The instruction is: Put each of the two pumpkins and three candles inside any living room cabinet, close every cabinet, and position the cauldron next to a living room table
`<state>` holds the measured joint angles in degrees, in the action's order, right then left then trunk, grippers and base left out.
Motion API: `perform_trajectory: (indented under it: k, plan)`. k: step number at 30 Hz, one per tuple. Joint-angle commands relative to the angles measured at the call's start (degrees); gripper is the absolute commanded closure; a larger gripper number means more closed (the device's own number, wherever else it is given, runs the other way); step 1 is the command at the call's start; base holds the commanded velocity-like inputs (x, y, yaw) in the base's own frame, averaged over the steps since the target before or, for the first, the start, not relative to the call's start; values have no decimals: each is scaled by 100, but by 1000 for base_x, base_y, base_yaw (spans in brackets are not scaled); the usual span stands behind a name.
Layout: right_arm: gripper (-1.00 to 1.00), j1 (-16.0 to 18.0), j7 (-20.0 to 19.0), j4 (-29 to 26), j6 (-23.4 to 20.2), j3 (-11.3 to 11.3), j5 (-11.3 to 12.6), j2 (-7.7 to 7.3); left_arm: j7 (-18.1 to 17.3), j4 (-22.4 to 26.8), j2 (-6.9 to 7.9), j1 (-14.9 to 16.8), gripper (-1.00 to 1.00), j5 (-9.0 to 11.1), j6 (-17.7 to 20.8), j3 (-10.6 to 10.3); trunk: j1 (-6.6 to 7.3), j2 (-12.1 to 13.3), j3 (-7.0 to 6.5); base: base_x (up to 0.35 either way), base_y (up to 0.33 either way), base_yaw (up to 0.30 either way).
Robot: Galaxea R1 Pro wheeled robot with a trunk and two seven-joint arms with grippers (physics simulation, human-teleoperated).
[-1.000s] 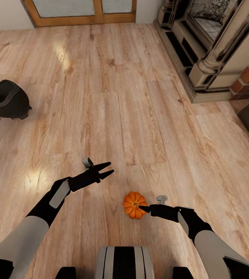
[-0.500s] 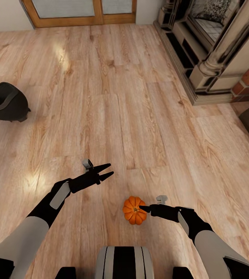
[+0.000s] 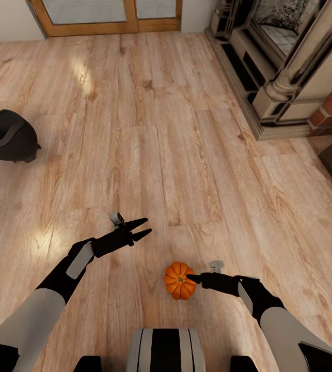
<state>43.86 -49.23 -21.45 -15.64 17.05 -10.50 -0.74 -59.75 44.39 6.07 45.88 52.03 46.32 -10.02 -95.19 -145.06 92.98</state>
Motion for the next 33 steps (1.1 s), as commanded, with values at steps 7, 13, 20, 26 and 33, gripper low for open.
perform_trajectory:
  k: [7,13,20,26,33]
  plan:
    - [-100,0,-16,0,0,0,20,-48,-2,0,-1,0,-100,0,-7,0,0,0,0,0,0,0]
    - [-100,0,-20,0,0,0,21,-49,-2,1,-8,0,-100,0,-9,0,-13,-7,111,0,0,0]
    - [-100,0,-25,0,2,0,21,-49,-2,0,-65,0,-100,0,-9,0,-31,-16,266,0,0,0]
    - [-100,0,-25,-8,8,-2,27,-49,-2,0,-70,0,-100,0,-9,0,-34,-17,288,0,0,0]
    - [-100,0,-23,-4,2,-15,26,-42,-1,0,-70,0,-100,-3,-9,0,-34,-17,288,0,0,0]
